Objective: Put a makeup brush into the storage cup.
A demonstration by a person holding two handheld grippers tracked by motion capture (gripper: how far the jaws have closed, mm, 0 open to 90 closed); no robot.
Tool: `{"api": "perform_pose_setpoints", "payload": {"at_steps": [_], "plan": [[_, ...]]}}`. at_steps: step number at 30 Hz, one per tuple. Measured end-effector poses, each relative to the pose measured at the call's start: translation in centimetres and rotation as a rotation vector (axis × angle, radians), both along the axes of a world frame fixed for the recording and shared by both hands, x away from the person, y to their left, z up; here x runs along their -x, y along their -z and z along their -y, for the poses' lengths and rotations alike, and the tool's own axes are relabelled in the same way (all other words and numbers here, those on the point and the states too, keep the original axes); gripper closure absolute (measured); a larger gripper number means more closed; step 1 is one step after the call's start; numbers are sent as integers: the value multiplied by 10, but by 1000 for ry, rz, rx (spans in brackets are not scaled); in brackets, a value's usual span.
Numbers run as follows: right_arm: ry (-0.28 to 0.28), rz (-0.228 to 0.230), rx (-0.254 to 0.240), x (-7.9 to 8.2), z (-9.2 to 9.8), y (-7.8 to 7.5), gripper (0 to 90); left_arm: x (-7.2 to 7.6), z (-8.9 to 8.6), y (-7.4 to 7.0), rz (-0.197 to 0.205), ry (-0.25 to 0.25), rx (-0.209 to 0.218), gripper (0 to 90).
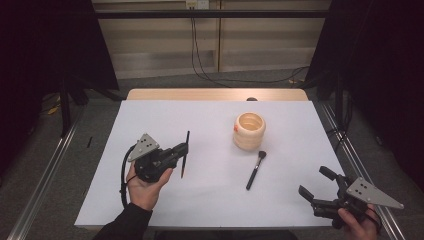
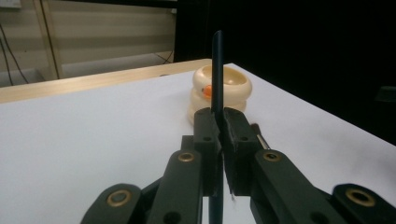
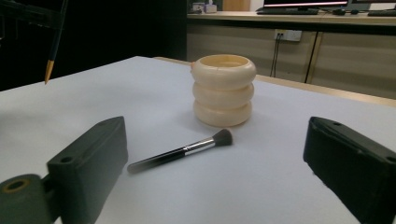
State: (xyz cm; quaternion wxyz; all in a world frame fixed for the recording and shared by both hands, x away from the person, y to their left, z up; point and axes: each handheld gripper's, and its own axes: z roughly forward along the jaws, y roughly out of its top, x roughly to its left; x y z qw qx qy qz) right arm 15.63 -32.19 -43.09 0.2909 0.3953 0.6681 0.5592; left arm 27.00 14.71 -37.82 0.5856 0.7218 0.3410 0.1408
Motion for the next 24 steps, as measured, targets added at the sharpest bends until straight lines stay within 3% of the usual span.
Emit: {"api": "perform_pose_setpoints", "payload": {"at_steps": [2,6,13,14,15,16,24], "plan": [[-16,6,11,-1,-2,-1,57,3,4,-1,6,9,-17,849],[-32,12,9,-4,-7,-4,54,3,8,0,10,27,-5,849],[-74,0,7,-12,-19,-10,62,6,16,2,-8,45,-8,849],[-78,-3,0,-14,-21,-10,62,7,17,2,-15,43,-30,849],[-93,7,14,-15,-22,-11,62,7,18,1,-19,60,-13,849],[-100,10,8,-17,-24,-13,62,9,19,0,-17,59,-28,849],[-194,-18,-46,-32,-41,-23,62,17,31,-2,-8,90,-25,849]]}}
